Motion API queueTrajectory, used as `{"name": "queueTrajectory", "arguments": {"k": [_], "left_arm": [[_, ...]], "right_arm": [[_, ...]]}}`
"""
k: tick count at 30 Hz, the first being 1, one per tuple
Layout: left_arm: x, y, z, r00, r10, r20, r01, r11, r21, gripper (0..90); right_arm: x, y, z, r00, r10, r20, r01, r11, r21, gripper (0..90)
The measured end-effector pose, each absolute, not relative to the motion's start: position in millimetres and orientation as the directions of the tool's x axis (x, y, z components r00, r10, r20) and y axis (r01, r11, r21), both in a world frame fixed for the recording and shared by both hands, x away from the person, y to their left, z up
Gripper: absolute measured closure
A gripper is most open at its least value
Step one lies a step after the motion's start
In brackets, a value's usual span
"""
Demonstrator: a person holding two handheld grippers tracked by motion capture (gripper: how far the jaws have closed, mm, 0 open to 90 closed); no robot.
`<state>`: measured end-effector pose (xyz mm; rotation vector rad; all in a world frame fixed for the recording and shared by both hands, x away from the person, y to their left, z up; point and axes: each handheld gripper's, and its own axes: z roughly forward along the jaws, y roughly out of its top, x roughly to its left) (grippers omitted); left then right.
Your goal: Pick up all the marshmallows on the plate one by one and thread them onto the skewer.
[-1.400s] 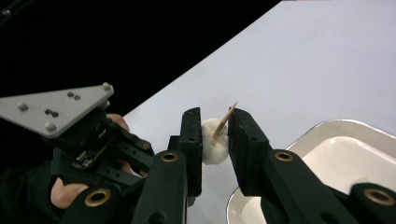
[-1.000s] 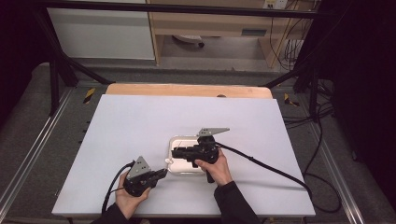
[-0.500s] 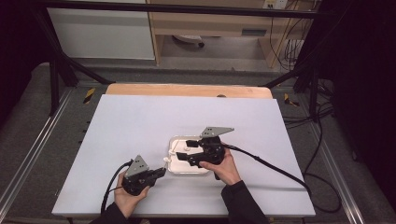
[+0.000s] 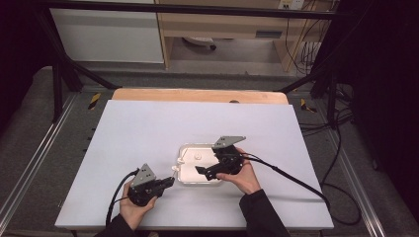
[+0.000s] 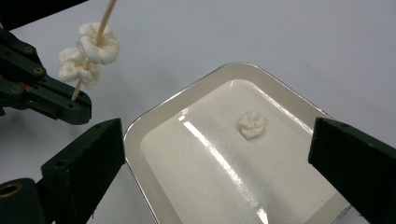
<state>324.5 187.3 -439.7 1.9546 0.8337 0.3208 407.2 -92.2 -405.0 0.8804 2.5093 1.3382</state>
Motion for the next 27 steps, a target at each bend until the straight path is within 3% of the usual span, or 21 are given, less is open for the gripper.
{"name": "queueTrajectory", "arguments": {"k": [15, 27], "left_arm": [[325, 189, -439, 0.732, 0.673, -0.110, 0.421, -0.318, 0.849, 88.5], [326, 190, -439, 0.730, 0.675, -0.110, 0.423, -0.319, 0.848, 88.5]], "right_arm": [[431, -92, -412, -0.749, 0.653, 0.111, 0.469, 0.405, 0.785, 4.4], [453, -80, -424, -0.728, 0.671, 0.139, 0.511, 0.397, 0.762, 10.3]]}}
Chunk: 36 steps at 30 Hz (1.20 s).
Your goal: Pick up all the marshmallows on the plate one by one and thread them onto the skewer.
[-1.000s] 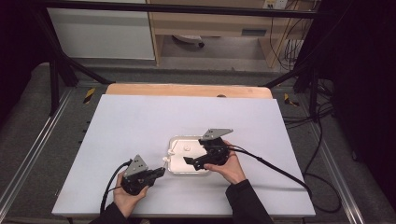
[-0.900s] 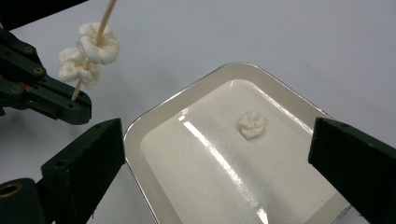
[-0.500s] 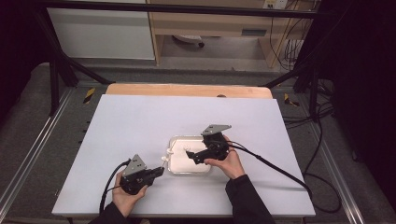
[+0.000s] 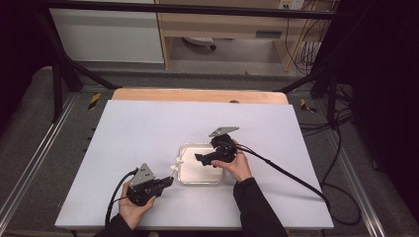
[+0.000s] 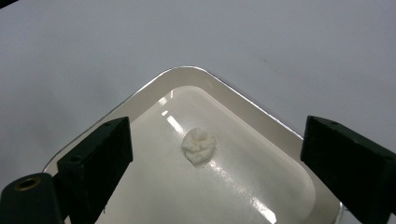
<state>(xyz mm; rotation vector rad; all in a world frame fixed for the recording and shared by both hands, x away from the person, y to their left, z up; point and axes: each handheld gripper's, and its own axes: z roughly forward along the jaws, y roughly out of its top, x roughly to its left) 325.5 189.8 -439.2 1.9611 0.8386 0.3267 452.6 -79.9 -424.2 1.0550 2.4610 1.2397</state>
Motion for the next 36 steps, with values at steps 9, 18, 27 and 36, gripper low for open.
{"name": "queueTrajectory", "arguments": {"k": [9, 18, 27, 36], "left_arm": [[326, 190, -439, 0.727, 0.677, -0.112, 0.426, -0.316, 0.848, 88.5], [326, 190, -439, 0.729, 0.676, -0.111, 0.424, -0.319, 0.848, 88.5], [326, 190, -439, 0.731, 0.673, -0.109, 0.423, -0.322, 0.847, 88.5], [326, 190, -439, 0.732, 0.672, -0.109, 0.421, -0.322, 0.848, 88.4]], "right_arm": [[459, -67, -433, -0.746, 0.655, 0.125, 0.500, 0.425, 0.755, 29.8], [460, -62, -441, -0.775, 0.623, 0.101, 0.482, 0.480, 0.733, 46.1], [461, -61, -445, -0.794, 0.604, 0.076, 0.458, 0.511, 0.728, 56.9], [459, -60, -449, -0.804, 0.592, 0.051, 0.436, 0.529, 0.728, 66.4]]}}
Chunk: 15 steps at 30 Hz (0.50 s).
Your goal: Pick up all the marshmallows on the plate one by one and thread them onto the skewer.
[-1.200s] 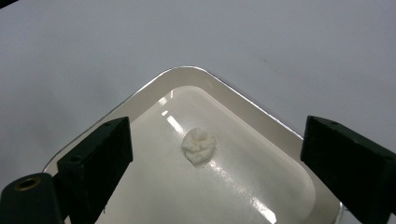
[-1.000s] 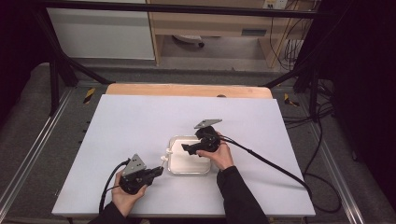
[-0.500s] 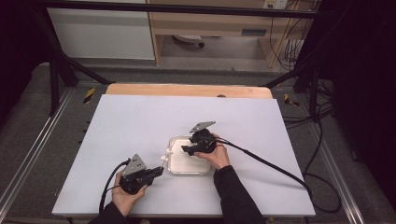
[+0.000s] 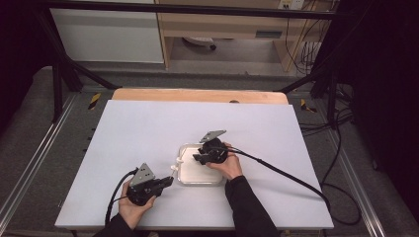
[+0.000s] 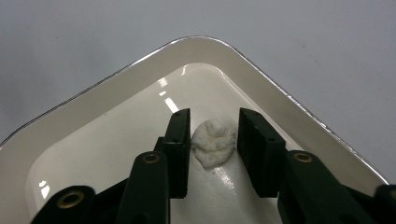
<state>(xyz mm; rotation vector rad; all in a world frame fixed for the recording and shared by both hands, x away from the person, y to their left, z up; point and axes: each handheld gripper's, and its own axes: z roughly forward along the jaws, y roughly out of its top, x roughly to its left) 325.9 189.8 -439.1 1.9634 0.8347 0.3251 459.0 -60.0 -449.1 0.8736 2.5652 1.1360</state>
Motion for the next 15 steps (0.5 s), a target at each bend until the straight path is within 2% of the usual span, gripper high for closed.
{"name": "queueTrajectory", "arguments": {"k": [10, 15], "left_arm": [[326, 189, -439, 0.732, 0.672, -0.111, 0.422, -0.321, 0.848, 88.5], [326, 189, -439, 0.735, 0.670, -0.108, 0.421, -0.325, 0.847, 88.5]], "right_arm": [[459, -61, -448, -0.791, 0.609, 0.063, 0.453, 0.512, 0.730, 72.0], [456, -65, -435, -0.793, 0.602, 0.095, 0.458, 0.486, 0.744, 72.9]]}}
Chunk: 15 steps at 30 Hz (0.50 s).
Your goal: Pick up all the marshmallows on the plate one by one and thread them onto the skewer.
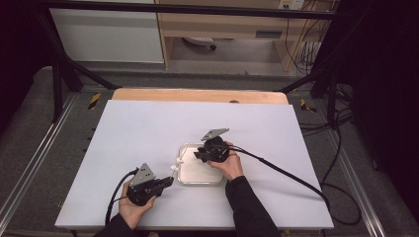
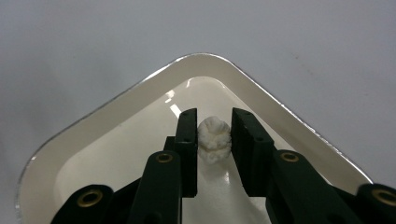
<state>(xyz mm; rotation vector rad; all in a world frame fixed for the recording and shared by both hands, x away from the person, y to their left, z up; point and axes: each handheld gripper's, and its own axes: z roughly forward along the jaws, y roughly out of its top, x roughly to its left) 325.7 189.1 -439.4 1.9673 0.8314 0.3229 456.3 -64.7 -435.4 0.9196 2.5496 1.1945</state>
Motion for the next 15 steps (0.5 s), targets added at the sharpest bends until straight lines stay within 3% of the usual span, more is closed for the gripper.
{"name": "queueTrajectory", "arguments": {"k": [15], "left_arm": [[325, 188, -439, 0.741, 0.664, -0.104, 0.415, -0.330, 0.848, 88.5]], "right_arm": [[431, -87, -395, -0.817, 0.544, 0.191, 0.443, 0.380, 0.812, 73.7]]}}
